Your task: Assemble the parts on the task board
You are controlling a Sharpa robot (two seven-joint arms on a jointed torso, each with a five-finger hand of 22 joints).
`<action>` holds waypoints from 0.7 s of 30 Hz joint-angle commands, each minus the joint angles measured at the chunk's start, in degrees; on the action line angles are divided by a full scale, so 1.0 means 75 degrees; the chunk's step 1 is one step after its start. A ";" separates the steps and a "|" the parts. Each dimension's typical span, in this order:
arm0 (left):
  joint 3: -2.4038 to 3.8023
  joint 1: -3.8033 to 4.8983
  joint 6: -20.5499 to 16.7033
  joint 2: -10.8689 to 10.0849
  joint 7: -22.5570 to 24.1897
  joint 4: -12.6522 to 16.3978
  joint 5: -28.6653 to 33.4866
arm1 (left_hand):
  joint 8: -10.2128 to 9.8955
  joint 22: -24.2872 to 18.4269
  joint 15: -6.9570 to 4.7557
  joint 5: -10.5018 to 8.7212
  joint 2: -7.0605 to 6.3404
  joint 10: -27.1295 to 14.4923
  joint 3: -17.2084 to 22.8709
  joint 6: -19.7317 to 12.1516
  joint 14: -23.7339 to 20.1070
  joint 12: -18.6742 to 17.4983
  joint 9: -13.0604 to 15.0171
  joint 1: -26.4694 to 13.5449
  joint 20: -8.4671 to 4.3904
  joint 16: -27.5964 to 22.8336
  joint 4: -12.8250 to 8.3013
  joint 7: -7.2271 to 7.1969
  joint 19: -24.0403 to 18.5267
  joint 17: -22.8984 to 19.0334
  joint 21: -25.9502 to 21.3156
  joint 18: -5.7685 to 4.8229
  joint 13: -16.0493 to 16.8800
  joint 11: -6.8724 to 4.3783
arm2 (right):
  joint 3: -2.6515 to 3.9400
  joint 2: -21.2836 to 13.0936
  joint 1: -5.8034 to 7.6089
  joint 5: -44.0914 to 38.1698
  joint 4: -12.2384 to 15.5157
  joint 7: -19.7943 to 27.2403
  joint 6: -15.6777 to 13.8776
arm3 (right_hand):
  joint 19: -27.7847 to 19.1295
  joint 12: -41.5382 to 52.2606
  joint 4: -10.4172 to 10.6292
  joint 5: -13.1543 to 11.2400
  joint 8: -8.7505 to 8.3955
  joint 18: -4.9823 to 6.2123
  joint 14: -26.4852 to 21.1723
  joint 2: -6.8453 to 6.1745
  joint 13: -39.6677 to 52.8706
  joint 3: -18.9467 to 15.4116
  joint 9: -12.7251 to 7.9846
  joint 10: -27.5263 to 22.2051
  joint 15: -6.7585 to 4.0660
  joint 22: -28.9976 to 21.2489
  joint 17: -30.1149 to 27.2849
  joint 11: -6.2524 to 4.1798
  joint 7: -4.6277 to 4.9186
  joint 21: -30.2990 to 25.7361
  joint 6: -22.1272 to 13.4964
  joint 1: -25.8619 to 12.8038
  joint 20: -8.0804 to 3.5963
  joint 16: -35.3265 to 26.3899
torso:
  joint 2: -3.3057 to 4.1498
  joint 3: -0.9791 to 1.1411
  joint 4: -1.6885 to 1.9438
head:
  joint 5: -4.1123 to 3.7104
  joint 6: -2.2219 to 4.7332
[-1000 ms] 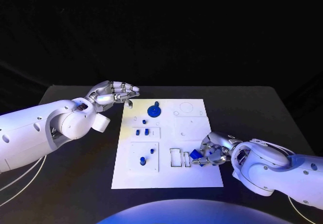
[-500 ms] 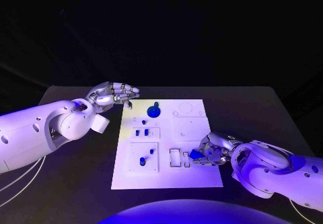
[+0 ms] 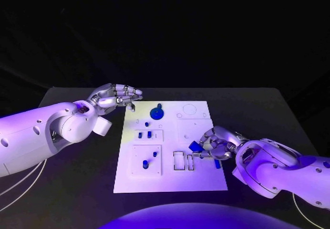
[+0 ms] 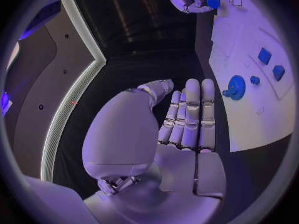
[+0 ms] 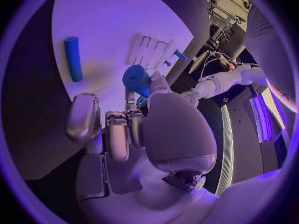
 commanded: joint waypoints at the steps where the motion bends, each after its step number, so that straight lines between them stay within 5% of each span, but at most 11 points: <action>1: 0.0005 0.0002 0.0148 0.0037 0.0003 0.0005 -0.0016 | 0.0023 -0.0012 0.0059 -0.0002 0.0044 -0.0051 0.0003 -0.0065 -0.0015 0.0007 0.0009 -0.0041 0.0046 -0.0045 0.0011 0.0144 -0.0029 -0.0007 -0.0046 0.0103 -0.0012 0.0013 | -0.0001 0.0036 0.0007 0.0327 0.0001 0.0304 -0.0197 | 0.0033 -0.0030 0.0033 0.0030 -0.0032 -0.0105 0.0695 0.0372 0.1175 0.0004 0.0011 0.0401 -0.0028 0.1164 0.1555 0.0015 -0.0205 -0.0053 0.0273 0.0171 -0.0033 0.0030 | -0.0004 -0.0007 0.0005 | 0.0018 -0.0014; 10: 0.0005 0.0000 0.0191 0.0076 -0.0018 -0.0005 -0.0006 | 0.0033 -0.0015 0.0060 0.0000 0.0056 -0.0056 0.0014 -0.0070 -0.0018 0.0013 0.0010 -0.0033 0.0047 -0.0046 0.0005 0.0146 -0.0027 -0.0007 -0.0049 0.0104 -0.0013 0.0014 | -0.0001 0.0433 -0.0083 0.0669 -0.0142 0.0268 0.0186 | 0.0022 -0.0037 0.0026 -0.0005 -0.0083 -0.0097 0.0693 0.0363 0.1188 -0.0181 0.0025 0.0410 -0.0009 0.1176 0.1546 0.0037 -0.0182 -0.0115 0.0338 -0.0364 -0.0017 0.0027 | -0.0006 0.0011 0.0011 | 0.0064 -0.0012; 21: 0.0005 -0.0001 0.0204 0.0076 -0.0032 0.0002 -0.0078 | 0.0036 -0.0016 0.0060 0.0002 0.0056 -0.0060 0.0017 -0.0076 -0.0021 0.0014 0.0009 -0.0028 0.0047 -0.0047 -0.0001 0.0148 -0.0026 -0.0007 -0.0051 0.0105 -0.0014 0.0015 | -0.0001 0.0739 -0.0209 0.0644 -0.0255 0.0084 0.0624 | 0.0030 -0.0115 0.0032 -0.0001 -0.0043 -0.0097 0.0696 0.0481 0.1139 -0.0438 0.0095 0.0391 -0.0022 0.1193 0.1563 0.0013 -0.0216 -0.0104 0.0450 -0.0685 -0.0018 0.0030 | -0.0015 -0.0001 -0.0001 | 0.0101 -0.0004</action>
